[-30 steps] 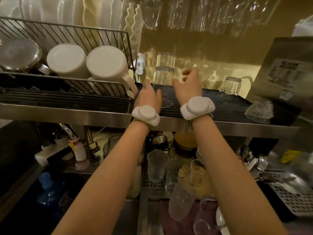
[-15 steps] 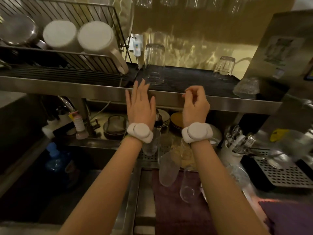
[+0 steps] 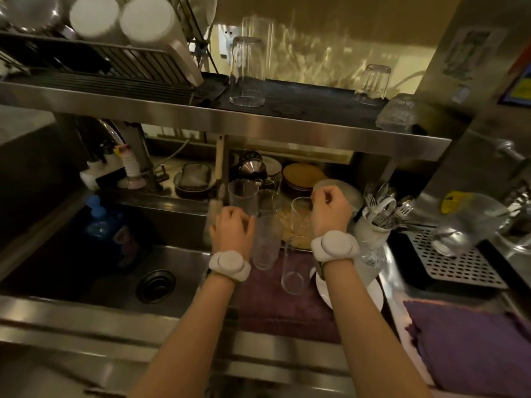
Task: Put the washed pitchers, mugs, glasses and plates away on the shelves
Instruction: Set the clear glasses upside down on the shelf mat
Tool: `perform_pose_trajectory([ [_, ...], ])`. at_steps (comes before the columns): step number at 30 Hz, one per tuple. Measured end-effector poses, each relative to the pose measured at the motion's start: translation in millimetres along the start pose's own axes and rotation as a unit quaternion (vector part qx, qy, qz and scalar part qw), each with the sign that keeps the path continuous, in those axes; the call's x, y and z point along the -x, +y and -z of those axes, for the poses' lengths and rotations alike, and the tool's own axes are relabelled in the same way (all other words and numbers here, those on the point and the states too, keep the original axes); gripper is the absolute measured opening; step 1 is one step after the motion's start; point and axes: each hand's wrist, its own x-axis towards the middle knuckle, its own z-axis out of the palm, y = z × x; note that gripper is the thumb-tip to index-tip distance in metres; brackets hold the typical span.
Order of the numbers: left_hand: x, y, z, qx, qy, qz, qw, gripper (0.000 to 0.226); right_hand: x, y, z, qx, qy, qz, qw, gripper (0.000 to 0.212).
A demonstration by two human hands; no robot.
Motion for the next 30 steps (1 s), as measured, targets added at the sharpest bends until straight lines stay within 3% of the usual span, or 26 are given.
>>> perform_pose_trajectory([
  [5, 38, -13, -13, 0.015, -0.011, 0.035, 0.999, 0.036, 27, 27, 13, 0.014, -0.009, -0.032, 0.999, 0.021],
  [10, 61, -15, -29, 0.057, -0.059, 0.097, 0.992, 0.016, 53, 48, 22, 0.013, -0.025, -0.044, 0.999, 0.021],
  [13, 62, -12, -38, 0.124, -0.103, 0.135, 0.978, 0.042, 63, 54, 21, 0.011, -0.050, -0.054, 0.997, 0.018],
  [19, 41, -10, -48, 0.140, -0.131, 0.117, 0.974, 0.086, 73, 59, 6, 0.030, -0.075, -0.086, 0.993, 0.018],
  [30, 13, -6, -70, 0.162, -0.120, 0.084, 0.976, 0.092, 68, 59, -3, 0.061, -0.076, -0.108, 0.989, 0.015],
])
